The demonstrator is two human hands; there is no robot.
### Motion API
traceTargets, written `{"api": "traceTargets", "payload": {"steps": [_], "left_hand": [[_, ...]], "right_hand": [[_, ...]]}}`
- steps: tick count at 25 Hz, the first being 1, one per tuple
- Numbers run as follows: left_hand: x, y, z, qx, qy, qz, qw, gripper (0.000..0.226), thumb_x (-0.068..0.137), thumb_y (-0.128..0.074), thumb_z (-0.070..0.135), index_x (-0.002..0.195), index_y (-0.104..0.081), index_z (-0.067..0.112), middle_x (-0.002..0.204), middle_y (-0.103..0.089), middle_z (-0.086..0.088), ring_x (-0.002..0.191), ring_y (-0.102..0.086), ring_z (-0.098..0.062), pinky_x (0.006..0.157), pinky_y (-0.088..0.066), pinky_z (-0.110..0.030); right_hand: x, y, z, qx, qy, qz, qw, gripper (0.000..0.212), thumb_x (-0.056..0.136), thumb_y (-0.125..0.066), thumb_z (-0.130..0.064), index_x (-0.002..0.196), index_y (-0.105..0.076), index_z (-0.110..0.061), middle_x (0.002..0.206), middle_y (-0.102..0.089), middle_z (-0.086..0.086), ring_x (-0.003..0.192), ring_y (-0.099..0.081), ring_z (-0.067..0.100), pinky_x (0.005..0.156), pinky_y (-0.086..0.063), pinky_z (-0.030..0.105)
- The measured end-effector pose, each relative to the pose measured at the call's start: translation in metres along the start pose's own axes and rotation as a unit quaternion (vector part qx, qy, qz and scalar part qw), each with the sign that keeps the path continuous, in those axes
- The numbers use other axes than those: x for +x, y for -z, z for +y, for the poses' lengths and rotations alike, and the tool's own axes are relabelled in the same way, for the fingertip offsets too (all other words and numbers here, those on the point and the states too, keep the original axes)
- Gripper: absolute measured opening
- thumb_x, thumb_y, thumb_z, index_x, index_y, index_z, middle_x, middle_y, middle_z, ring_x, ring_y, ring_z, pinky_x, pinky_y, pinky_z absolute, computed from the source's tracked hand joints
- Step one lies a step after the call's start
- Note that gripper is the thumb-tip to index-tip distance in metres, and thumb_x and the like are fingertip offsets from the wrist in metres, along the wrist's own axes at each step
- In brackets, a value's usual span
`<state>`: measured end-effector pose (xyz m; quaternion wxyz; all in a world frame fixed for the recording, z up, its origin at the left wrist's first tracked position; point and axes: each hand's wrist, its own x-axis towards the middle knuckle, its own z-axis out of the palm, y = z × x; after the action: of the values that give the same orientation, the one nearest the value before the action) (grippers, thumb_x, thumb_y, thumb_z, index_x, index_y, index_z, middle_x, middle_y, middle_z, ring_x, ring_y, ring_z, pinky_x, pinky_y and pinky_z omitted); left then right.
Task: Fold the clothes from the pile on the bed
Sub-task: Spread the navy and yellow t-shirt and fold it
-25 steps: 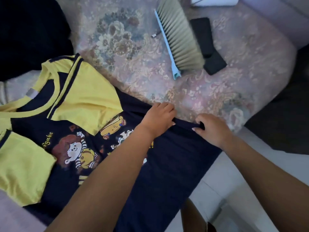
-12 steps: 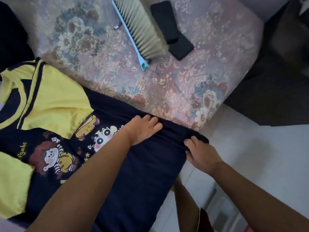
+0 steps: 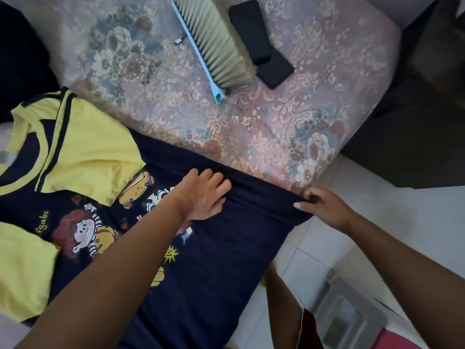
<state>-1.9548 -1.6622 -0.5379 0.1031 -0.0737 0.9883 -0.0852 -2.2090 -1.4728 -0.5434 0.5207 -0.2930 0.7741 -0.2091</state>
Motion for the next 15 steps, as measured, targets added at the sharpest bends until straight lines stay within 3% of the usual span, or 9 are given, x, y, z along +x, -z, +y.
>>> {"api": "traceTargets", "payload": {"steps": [2,3,4,6,8,10,12,13,15], "left_hand": [[0.002,0.001,0.001,-0.057,0.115,0.006,0.992,0.047,0.093,-0.029,0.041,0.127,-0.050,0.015,0.116,-0.059,-0.011,0.098,-0.057,-0.031,0.076,-0.047,-0.049],[0.004,0.000,0.001,-0.104,0.178,-0.036,0.978,0.052,0.097,-0.022,0.044,0.142,-0.035,0.023,0.143,-0.042,-0.011,0.125,-0.044,-0.033,0.093,-0.037,-0.063],[0.007,-0.001,0.002,-0.145,0.224,-0.104,0.958,0.056,0.098,-0.014,0.050,0.150,-0.007,0.031,0.158,-0.010,-0.007,0.142,-0.016,-0.032,0.102,-0.019,-0.070],[0.010,-0.008,0.004,-0.182,0.262,-0.205,0.925,0.060,0.094,-0.004,0.059,0.136,0.034,0.038,0.151,0.034,0.000,0.140,0.028,-0.028,0.102,0.000,-0.073],[0.014,-0.011,0.004,-0.213,0.275,-0.229,0.909,0.063,0.091,-0.003,0.062,0.130,0.041,0.038,0.147,0.042,0.001,0.136,0.037,-0.027,0.102,0.003,-0.074],[0.017,-0.010,0.004,-0.237,0.295,-0.202,0.903,0.066,0.092,-0.007,0.062,0.142,0.027,0.035,0.153,0.030,0.001,0.141,0.028,-0.024,0.100,0.005,-0.074],[0.021,-0.005,0.001,-0.230,0.307,-0.101,0.918,0.058,0.096,-0.024,0.055,0.148,-0.020,0.030,0.159,-0.005,-0.004,0.146,0.000,-0.023,0.101,0.005,-0.074],[0.023,-0.003,-0.002,-0.209,0.290,-0.068,0.932,0.048,0.097,-0.032,0.049,0.138,-0.041,0.026,0.154,-0.022,-0.007,0.143,-0.015,-0.024,0.102,0.002,-0.074],[0.032,0.002,-0.012,-0.187,0.262,-0.081,0.943,0.033,0.100,-0.037,0.037,0.122,-0.052,0.019,0.140,-0.036,-0.007,0.133,-0.029,-0.026,0.105,-0.001,-0.073]], "right_hand": [[-0.011,0.005,-0.002,0.036,-0.047,-0.022,0.998,0.026,0.086,-0.068,-0.023,0.076,-0.049,-0.008,0.067,-0.052,0.003,0.060,-0.048,0.016,0.048,-0.038,0.017],[-0.016,0.008,-0.001,0.026,-0.072,-0.040,0.996,0.026,0.086,-0.068,-0.027,0.079,-0.055,-0.005,0.069,-0.059,0.004,0.059,-0.053,0.018,0.047,-0.040,0.018],[-0.020,0.011,-0.001,0.018,-0.097,-0.069,0.993,0.025,0.086,-0.068,-0.029,0.083,-0.062,-0.005,0.074,-0.065,0.003,0.062,-0.060,0.016,0.049,-0.044,0.017],[-0.031,0.015,0.000,0.037,-0.137,-0.126,0.982,0.023,0.085,-0.068,-0.031,0.086,-0.069,-0.008,0.080,-0.071,0.001,0.071,-0.066,0.012,0.059,-0.048,0.018],[-0.040,0.021,0.004,0.048,-0.132,-0.115,0.983,0.024,0.086,-0.065,-0.033,0.080,-0.067,-0.010,0.076,-0.069,-0.001,0.073,-0.064,0.015,0.063,-0.045,0.023],[-0.049,0.024,0.006,0.089,-0.108,-0.071,0.988,0.021,0.090,-0.059,-0.032,0.083,-0.066,-0.013,0.072,-0.068,-0.004,0.069,-0.062,0.013,0.059,-0.045,0.022],[-0.054,0.023,0.006,0.159,-0.101,-0.053,0.981,0.018,0.093,-0.053,-0.026,0.093,-0.065,-0.013,0.074,-0.068,-0.002,0.063,-0.063,0.008,0.054,-0.045,0.020],[-0.058,0.021,0.008,0.203,-0.109,-0.052,0.972,0.018,0.094,-0.053,-0.023,0.099,-0.064,-0.011,0.080,-0.069,0.001,0.067,-0.064,0.008,0.055,-0.048,0.021],[-0.064,0.017,0.017,0.312,-0.127,-0.057,0.940,0.028,0.088,-0.057,-0.022,0.112,-0.062,-0.008,0.102,-0.071,0.008,0.092,-0.068,0.019,0.070,-0.057,0.028]]}}
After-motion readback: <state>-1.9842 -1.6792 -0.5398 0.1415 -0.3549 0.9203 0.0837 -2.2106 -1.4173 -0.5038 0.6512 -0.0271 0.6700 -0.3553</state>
